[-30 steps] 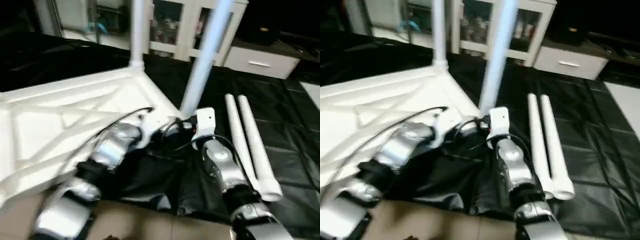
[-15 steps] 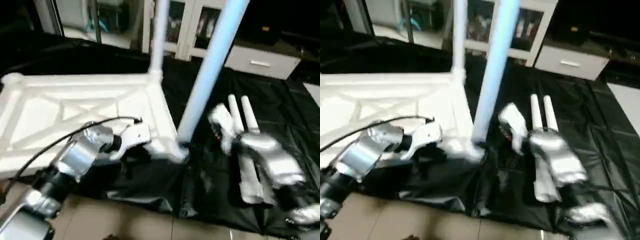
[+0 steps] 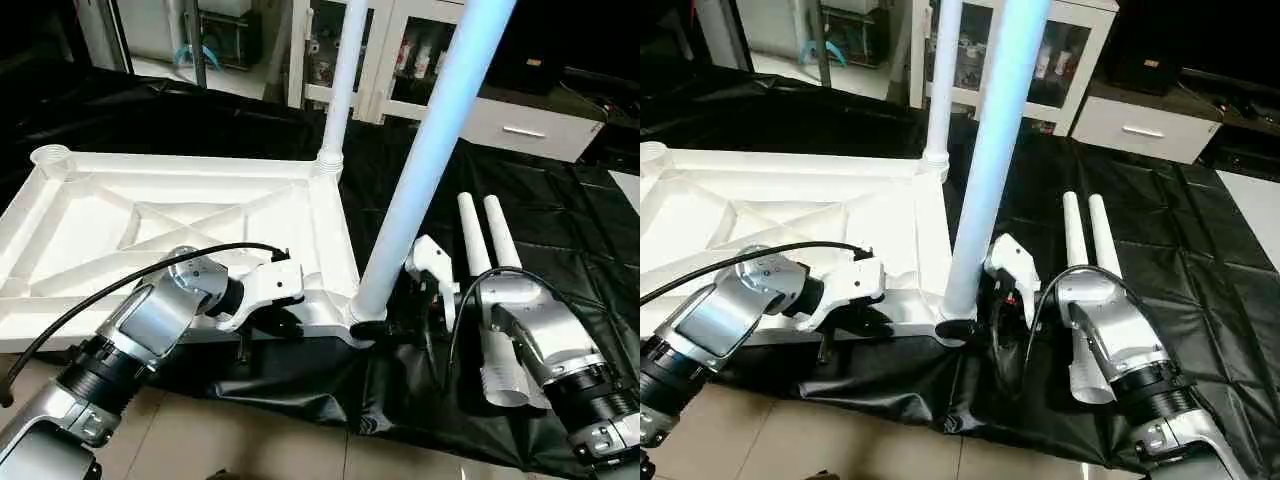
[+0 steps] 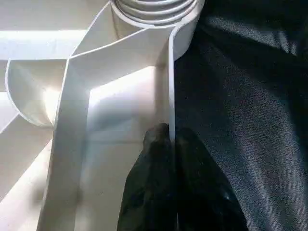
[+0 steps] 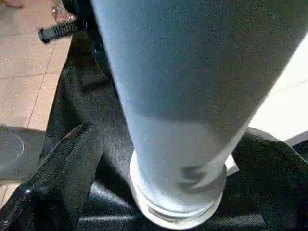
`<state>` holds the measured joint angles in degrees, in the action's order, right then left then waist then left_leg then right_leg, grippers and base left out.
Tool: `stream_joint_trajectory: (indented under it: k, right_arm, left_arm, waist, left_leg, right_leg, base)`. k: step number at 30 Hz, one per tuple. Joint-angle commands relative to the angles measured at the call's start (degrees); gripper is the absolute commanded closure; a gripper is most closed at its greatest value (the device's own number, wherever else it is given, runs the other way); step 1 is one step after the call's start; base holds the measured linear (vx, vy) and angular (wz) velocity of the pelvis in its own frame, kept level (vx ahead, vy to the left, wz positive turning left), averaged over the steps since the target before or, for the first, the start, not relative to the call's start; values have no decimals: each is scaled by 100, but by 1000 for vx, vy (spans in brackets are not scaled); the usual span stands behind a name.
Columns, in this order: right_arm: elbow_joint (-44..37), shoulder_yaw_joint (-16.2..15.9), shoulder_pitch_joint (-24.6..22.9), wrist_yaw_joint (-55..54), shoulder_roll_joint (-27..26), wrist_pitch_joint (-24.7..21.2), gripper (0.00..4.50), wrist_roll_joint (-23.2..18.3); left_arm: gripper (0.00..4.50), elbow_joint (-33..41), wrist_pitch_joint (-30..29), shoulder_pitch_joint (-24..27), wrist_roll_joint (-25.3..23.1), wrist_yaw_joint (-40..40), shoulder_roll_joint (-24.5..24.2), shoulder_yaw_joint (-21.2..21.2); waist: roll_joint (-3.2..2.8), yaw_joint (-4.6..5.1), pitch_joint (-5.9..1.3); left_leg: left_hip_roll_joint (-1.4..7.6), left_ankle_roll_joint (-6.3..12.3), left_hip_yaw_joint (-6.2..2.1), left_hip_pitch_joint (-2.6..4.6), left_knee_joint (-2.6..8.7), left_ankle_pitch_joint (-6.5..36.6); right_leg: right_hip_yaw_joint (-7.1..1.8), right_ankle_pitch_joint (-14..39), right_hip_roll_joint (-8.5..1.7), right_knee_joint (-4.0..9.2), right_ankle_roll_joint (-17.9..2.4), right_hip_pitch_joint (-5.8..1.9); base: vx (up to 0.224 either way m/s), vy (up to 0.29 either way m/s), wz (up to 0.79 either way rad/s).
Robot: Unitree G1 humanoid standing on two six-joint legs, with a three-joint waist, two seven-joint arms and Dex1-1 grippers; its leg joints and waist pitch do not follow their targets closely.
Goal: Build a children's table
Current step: Rotate leg to tighten
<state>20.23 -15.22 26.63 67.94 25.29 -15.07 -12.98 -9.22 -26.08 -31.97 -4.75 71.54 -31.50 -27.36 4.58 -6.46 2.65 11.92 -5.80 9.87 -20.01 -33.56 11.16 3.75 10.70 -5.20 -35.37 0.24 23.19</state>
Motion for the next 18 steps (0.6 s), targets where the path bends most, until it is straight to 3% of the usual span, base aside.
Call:
stream_joint_trajectory:
  k: [1,3,4,18]
  right_arm:
    - [75,-103,88,53,-20,64,3,118]
    - [105,-134,106,88,-4,77,3,135]
    - [117,-127,110,89,-7,79,31,142]
    - [295,-102,162,143,-58,248,147,198]
  left_arm:
    - [450,14,-50,88,-45,138,25,-319]
    - [450,4,-47,82,-62,130,25,-325]
    - [450,2,-51,81,-65,128,26,-325]
    - [450,-29,-59,97,-97,111,31,-324]
  waist:
    - [-53,2,-330]
    - [-45,4,-327]
    - [-45,4,-330]
    - [-38,-1,-344]
  left_leg:
    - [119,125,18,16,402,796]
    - [121,112,14,15,407,842]
    - [121,110,14,17,405,854]
    - [113,176,22,20,383,678]
  right_leg:
    - [-237,451,-277,307,-1459,-299]
    - [-236,540,-275,315,-1428,-302]
    - [-237,565,-275,315,-1411,-301]
    - [-233,340,-265,287,-1474,-306]
  base:
    - [0,0,0]
    - [0,0,0]
    - [0,0,0]
    - [0,0,0]
